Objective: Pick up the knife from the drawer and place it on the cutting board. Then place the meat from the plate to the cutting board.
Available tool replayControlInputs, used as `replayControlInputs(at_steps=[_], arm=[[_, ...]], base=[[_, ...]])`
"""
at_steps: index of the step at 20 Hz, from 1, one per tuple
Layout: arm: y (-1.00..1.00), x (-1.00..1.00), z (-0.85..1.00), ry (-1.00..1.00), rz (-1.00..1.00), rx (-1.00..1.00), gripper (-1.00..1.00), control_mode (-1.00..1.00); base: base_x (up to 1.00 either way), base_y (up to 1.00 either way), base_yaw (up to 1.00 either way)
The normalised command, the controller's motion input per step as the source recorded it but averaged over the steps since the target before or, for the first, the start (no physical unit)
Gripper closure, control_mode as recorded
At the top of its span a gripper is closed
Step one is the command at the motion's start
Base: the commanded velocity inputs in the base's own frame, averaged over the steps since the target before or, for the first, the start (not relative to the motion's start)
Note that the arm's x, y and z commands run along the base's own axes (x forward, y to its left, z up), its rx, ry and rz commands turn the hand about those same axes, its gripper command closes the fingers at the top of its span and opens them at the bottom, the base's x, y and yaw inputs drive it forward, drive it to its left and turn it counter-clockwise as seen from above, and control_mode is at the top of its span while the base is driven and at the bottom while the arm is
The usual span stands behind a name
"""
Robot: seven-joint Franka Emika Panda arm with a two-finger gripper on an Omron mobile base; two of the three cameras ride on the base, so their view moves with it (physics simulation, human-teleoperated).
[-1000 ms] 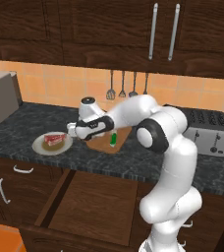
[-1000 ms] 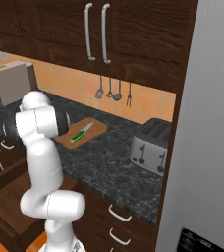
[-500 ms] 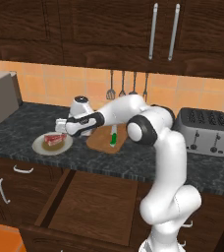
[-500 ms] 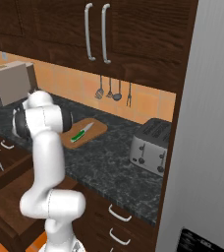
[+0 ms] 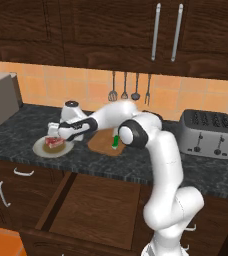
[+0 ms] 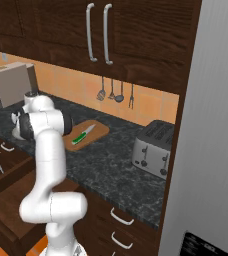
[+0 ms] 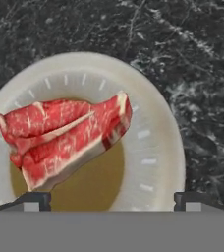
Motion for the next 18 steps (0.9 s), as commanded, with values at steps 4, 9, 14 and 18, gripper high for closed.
replayControlInputs(at_steps=[4,9,14,18], arm=[[0.09,0.35,-0.4,0.02,-0.07,0.02,-1.0,-1.0],[0.01,0.36,-0.08,0.02,-0.08,0.08,-1.0,-1.0],[0.07,0.3,-0.24,0.05,-0.08,0.07,-1.0,-1.0],[0.14,0.16,-0.26,0.07,-0.09,0.03,-1.0,-1.0]], base=[[0.0,0.0,0.0],[0.0,0.0,0.0],[0.0,0.0,0.0],[0.0,0.0,0.0]])
